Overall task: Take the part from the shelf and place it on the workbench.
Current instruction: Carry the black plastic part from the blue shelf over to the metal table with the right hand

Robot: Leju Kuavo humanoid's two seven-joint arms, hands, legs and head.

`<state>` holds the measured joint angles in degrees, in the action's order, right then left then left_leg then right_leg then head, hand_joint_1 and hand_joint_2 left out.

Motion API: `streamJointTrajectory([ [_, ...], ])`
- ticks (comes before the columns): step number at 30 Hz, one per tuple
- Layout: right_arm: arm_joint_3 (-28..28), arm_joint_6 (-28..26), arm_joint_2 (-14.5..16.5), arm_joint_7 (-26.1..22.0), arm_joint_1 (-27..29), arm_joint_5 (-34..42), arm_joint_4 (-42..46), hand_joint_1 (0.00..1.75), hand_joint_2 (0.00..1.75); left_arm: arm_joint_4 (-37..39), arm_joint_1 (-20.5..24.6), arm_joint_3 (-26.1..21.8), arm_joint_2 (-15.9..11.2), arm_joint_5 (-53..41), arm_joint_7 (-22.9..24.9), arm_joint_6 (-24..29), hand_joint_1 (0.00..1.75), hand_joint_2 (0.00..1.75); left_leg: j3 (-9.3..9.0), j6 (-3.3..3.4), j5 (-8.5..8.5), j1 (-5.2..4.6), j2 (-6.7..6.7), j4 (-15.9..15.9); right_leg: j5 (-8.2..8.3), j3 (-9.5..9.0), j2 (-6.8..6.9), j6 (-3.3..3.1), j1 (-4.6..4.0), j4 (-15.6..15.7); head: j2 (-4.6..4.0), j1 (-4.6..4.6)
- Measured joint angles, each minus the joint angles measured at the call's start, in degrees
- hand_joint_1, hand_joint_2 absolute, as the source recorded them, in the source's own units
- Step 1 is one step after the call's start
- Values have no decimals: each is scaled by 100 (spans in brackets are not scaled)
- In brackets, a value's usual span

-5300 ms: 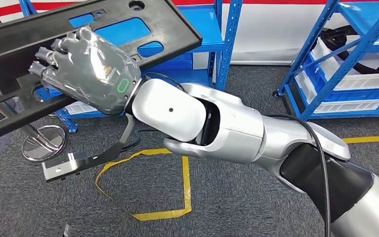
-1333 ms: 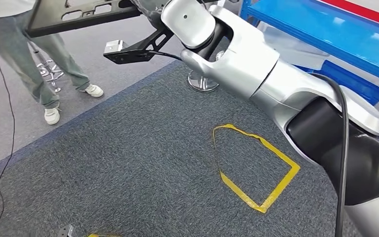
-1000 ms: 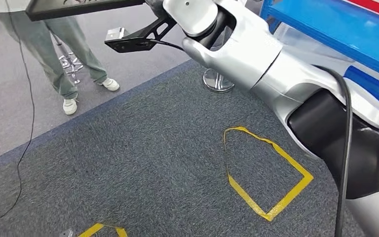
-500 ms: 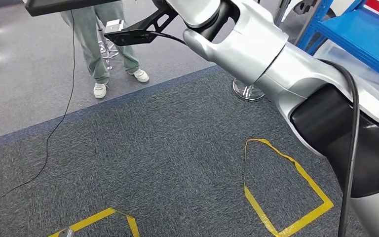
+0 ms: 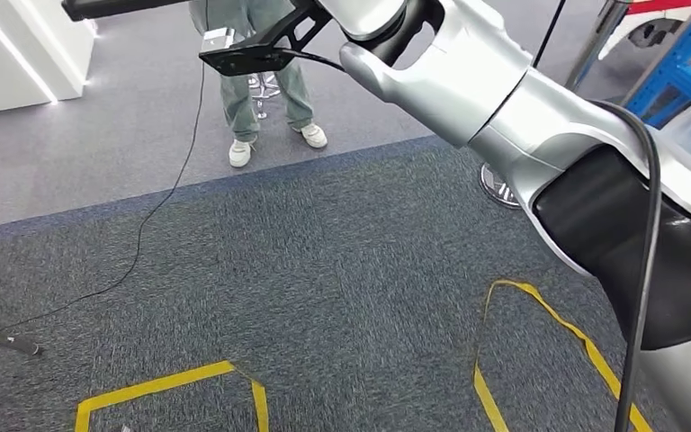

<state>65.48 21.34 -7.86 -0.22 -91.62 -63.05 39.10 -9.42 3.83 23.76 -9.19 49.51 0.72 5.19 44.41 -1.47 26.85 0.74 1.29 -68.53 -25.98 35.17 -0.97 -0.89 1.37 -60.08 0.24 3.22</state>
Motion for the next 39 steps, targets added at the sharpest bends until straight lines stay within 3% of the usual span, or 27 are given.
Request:
streamJointTrajectory([
  [2, 2, 2, -1, -5, -12, -1, 2, 175, 175, 0, 21, 0, 0, 13, -15, -13, 0, 175, 281, -13, 154, 16, -117, -547, -28, -25, 164, -11, -18, -2, 0, -3],
  [3, 3, 2, -1, -9, -11, -1, 3, 175, 175, 0, 23, 0, 2, 19, -16, -19, 0, 175, 278, -4, 93, 19, -130, -540, -44, -40, 243, -11, -25, -2, 0, -3],
  [5, 7, 2, -1, -8, -22, 1, 16, 175, 175, 0, 18, 0, -3, 25, -8, -6, 0, 175, -64, 49, -237, -1, -217, 95, -83, -84, 390, -2, -39, -1, 0, -3],
  [7, 7, 4, -2, 2, -59, 4, 34, 175, 175, 0, 24, 0, -12, 26, 10, 17, 0, 175, -454, 135, -438, -90, -417, 795, -120, -124, 517, 28, -67, 15, 0, -1],
  [9, 7, 8, -7, 5, -87, 9, 43, 175, 175, 1, 30, 0, -16, 27, 23, 23, 0, 175, -557, 206, -433, -158, -460, 997, -143, -155, 624, 76, -90, 48, 0, 4],
  [11, 8, 10, -16, 5, -84, 18, 54, 175, 175, 1, 17, 0, -20, 29, 27, 23, 0, 175, -581, 254, -450, -141, -319, 1048, -182, -200, 672, 138, -88, 68, 0, 11],
  [13, 9, 13, -37, 8, -82, 27, 63, 175, 175, 2, 4, 0, -21, 29, 32, 23, 0, 175, -643, 305, -471, -106, -198, 1125, -333, -138, 441, 171, -75, -125, 0, 22],
  [15, 9, 33, -60, 11, -75, 34, 67, 175, 175, 2, 17, 1, -19, 21, 53, 30, 0, 175, -673, 355, -474, -91, -82, 1152, -629, 189, 153, 160, -76, -765, 0, 33],
  [17, 14, 62, -90, 13, -21, 38, 70, 175, 175, 2, 36, 2, -19, 13, 88, 38, 0, 175, -675, 382, -462, -94, 68, 1136, -794, 593, 87, 153, -88, -1430, 0, 37],
  [18, 19, 73, -111, 16, 17, 39, 72, 175, 175, 2, 37, 2, -19, 8, 106, 43, 0, 175, -677, 383, -451, -93, 155, 1120, -722, 689, 81, 151, -87, -1510, 0, 38],
  [19, 23, 77, -130, 22, 49, 39, 75, 175, 175, 2, 33, 2, -19, -3, 117, 49, 0, 175, -678, 377, -435, -90, 247, 1094, -543, 681, 67, 146, -84, -1369, 0, 38],
  [20, 28, 78, -152, 32, 68, 39, 78, 175, 175, 1, 28, 3, -19, -15, 123, 57, 0, 175, -679, 366, -411, -87, 334, 1054, -289, 572, 19, 137, -79, -1032, 0, 40],
  [22, 32, 79, -181, 58, 73, 39, 93, 175, 175, 2, 22, 7, -22, -43, 110, 80, 0, 175, -653, 325, -357, -72, 491, 964, 31, 300, -209, 123, -46, -356, 0, 29],
  [24, 36, 85, -208, 73, 71, 39, 119, 175, 175, 2, 31, 14, -33, -57, 88, 98, 0, 175, -599, 262, -342, -36, 624, 923, 62, 172, -349, 121, -41, -100, 0, 12],
  [26, 39, 95, -224, 73, 73, 39, 146, 175, 175, 2, 26, 25, -49, -61, 80, 106, 0, 175, -570, 186, -362, 3, 754, 943, 71, 136, -249, 92, -60, -55, 0, 9],
  [27, 39, 100, -224, 73, 76, 39, 161, 175, 175, 2, 9, 32, -50, -59, 80, 108, 0, 175, -556, 153, -352, 2, 719, 930, 78, 104, -177, 65, -59, -19, 0, 7],
  [29, 39, 111, -225, 73, 66, 29, 191, 175, 175, 2, -10, 42, -56, -51, 78, 110, 0, 175, -419, 86, -208, -23, 387, 653, 87, 33, -32, 11, -41, 49, 0, -20],
  [31, 42, 118, -229, 67, 51, -1, 204, 175, 175, 3, 1, 46, -59, -40, 73, 107, 0, 175, -76, 31, 75, -19, 2, -25, 71, -12, 111, -23, -58, 68, 0, -45],
  [33, 49, 119, -229, 39, 50, -39, 205, 175, 175, 3, 16, 48, -56, -31, 69, 96, 0, 175, 214, 13, 200, 1, -102, -539, 45, -35, 256, -38, -74, 66, 0, -47],
  [34, 55, 118, -229, 22, 52, -54, 206, 175, 175, 3, 17, 50, -53, -28, 68, 89, 0, 175, 212, 21, 119, 3, -117, -507, 30, -49, 330, -37, -79, 66, 0, -46],
  [35, 60, 115, -228, 10, 52, -67, 207, 175, 175, 3, 17, 52, -51, -27, 66, 82, 0, 175, 86, 40, -48, -4, -151, -247, 13, -67, 401, -33, -85, 66, 0, -46],
  [37, 65, 109, -228, 2, 32, -86, 210, 175, 175, 4, 19, 56, -50, -26, 58, 76, 0, 175, -348, 113, -380, -84, -414, 562, -27, -110, 536, -9, -104, 69, 0, -45],
  [39, 66, 109, -228, -5, -15, -95, 216, 175, 175, 3, 28, 58, -51, -24, 46, 73, 0, 175, -586, 196, -482, -185, -600, 1023, -60, -134, 652, 37, -126, 79, 0, -41],
])
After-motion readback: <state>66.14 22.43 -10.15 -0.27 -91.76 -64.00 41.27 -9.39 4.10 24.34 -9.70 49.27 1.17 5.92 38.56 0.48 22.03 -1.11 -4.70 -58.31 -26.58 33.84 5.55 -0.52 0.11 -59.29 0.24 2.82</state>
